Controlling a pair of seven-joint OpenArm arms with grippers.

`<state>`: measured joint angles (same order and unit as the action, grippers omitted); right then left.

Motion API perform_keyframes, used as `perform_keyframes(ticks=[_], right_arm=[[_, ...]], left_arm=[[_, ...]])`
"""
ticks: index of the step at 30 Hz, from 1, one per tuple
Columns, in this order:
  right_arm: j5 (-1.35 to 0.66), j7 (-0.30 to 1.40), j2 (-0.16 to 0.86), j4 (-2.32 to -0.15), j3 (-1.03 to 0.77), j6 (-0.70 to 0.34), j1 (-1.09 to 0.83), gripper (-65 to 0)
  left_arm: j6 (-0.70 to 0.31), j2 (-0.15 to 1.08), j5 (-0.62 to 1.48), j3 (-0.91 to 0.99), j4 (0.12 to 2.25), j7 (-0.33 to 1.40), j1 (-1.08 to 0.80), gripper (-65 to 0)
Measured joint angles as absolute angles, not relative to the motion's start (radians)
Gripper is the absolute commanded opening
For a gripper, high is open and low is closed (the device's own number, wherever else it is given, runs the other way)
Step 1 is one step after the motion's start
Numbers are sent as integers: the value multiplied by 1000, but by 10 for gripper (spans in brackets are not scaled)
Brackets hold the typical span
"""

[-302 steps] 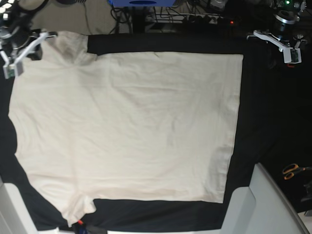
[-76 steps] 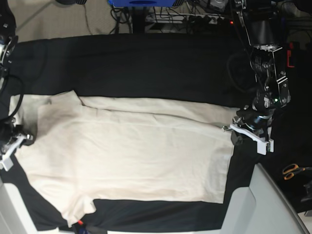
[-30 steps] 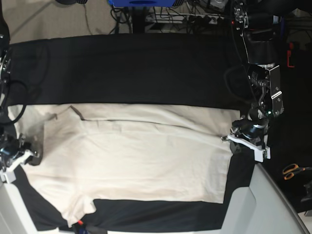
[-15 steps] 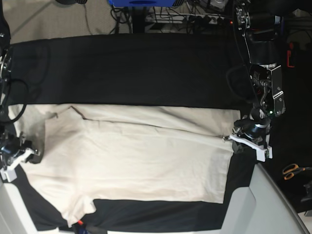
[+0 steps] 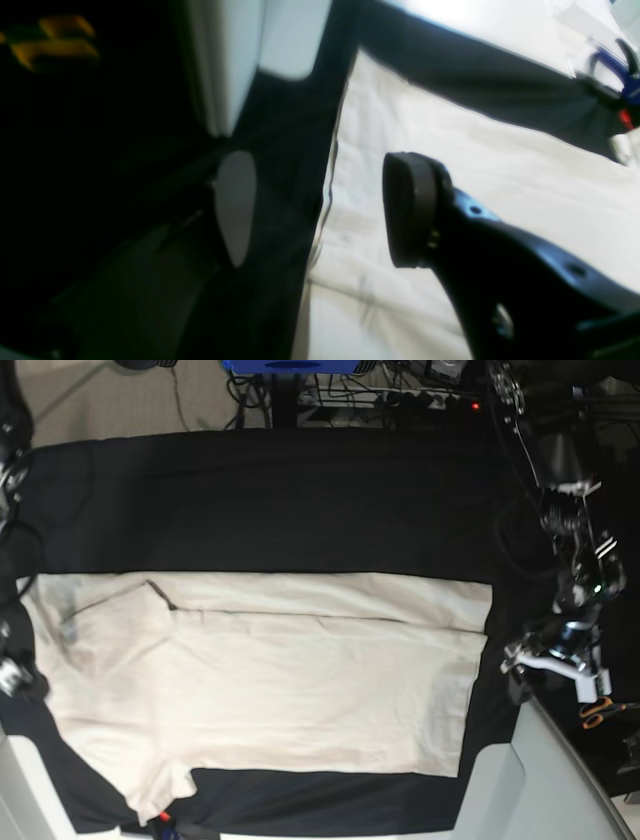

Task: Fold the T-shirt properly
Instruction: 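Lower the folded edge onto the shirt and open both grippers, then grasp the folded edge with both grippers and pull it away from the hem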

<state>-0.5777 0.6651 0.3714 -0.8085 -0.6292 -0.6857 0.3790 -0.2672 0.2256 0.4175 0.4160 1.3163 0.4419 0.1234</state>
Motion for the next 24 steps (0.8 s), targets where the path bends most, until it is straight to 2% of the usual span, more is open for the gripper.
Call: perform_keyframes(ticks=[2, 4, 6, 8, 13, 17, 24], right_arm=[[-638, 760, 306, -948, -770, -683, 272, -366], [-664, 811, 224, -1057, -889, -680, 186, -344], [-678, 842, 142, -1129, -968, -583, 125, -303], [-678, 840, 103, -1139, -1001, -539, 98, -281], [-700, 787, 115, -978, -1015, -528, 111, -279], [-709, 662, 117, -838, -1015, -540, 116, -279], [-744, 511, 202, -651, -1013, -573, 135, -279]], left_arm=[[-266, 220, 410, 421, 1399, 498, 47, -262], [-273, 213, 411, 417, 1456, 517, -28, -262], [-279, 210, 411, 416, 1498, 518, -98, -262], [-270, 217, 406, 420, 1537, 513, -151, -262], [-273, 216, 413, 426, 1562, 512, -223, -262], [-277, 216, 413, 421, 1562, 511, -253, -262], [-276, 204, 411, 429, 1562, 510, -282, -262]])
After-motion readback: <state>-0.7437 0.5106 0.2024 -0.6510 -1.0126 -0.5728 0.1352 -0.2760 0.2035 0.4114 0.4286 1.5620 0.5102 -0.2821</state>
